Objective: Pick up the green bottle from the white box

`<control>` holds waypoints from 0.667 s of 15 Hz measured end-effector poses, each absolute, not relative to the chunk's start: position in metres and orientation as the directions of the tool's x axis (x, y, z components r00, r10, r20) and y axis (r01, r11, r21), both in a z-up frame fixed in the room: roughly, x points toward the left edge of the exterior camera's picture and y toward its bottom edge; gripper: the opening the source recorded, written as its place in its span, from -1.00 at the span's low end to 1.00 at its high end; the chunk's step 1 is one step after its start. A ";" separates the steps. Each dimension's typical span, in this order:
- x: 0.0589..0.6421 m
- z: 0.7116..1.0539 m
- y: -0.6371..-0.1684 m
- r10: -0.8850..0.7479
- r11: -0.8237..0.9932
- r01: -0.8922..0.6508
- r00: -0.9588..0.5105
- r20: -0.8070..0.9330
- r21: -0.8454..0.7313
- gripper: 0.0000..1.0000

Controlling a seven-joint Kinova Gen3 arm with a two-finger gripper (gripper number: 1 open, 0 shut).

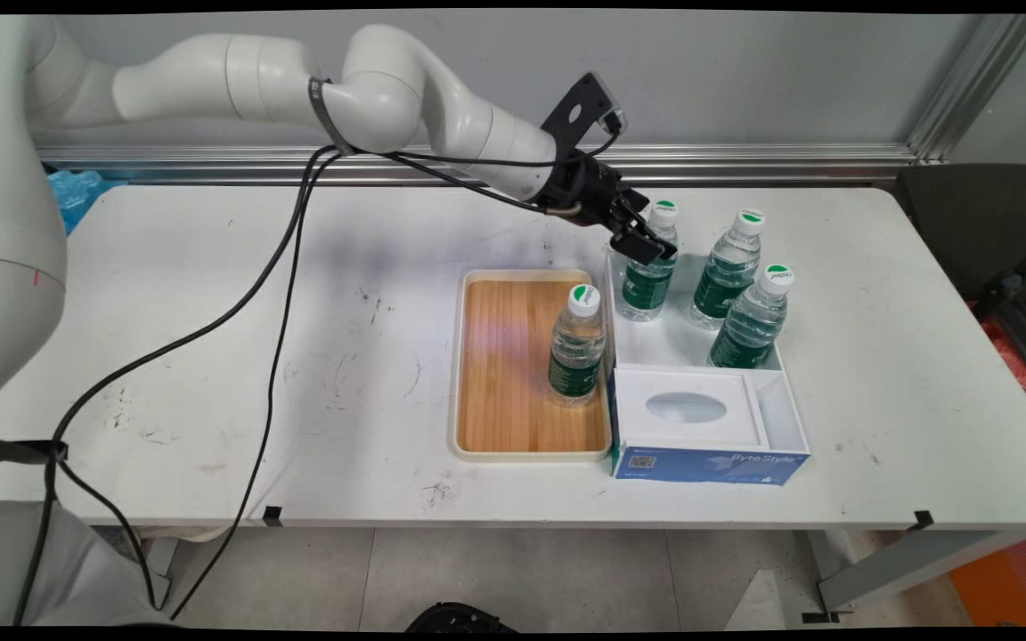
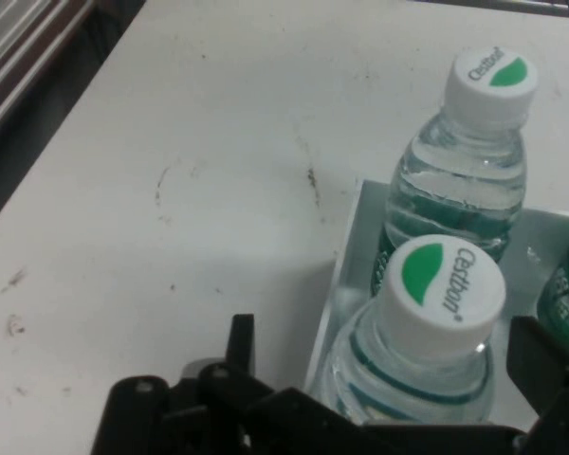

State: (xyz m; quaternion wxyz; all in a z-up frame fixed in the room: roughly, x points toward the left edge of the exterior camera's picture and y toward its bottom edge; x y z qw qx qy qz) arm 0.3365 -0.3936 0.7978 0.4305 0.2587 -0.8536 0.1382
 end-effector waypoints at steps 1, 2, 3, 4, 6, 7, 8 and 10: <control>0.335 0.796 -0.394 -0.323 0.828 -0.561 -0.492 0.808 -0.010 1.00; 0.334 0.794 -0.395 -0.323 0.828 -0.561 -0.490 0.810 -0.008 1.00; 0.333 0.792 -0.395 -0.324 0.828 -0.561 -0.487 0.811 -0.006 1.00; 0.332 0.791 -0.396 -0.324 0.828 -0.561 -0.485 0.813 -0.005 1.00; 0.331 0.788 -0.397 -0.325 0.828 -0.561 -0.481 0.814 -0.002 1.00; 0.331 0.786 -0.397 -0.326 0.827 -0.562 -0.479 0.815 0.000 1.00; 0.330 0.784 -0.397 -0.327 0.826 -0.564 -0.478 0.815 0.001 1.00; 0.330 0.781 -0.398 -0.327 0.826 -0.563 -0.477 0.816 0.002 1.00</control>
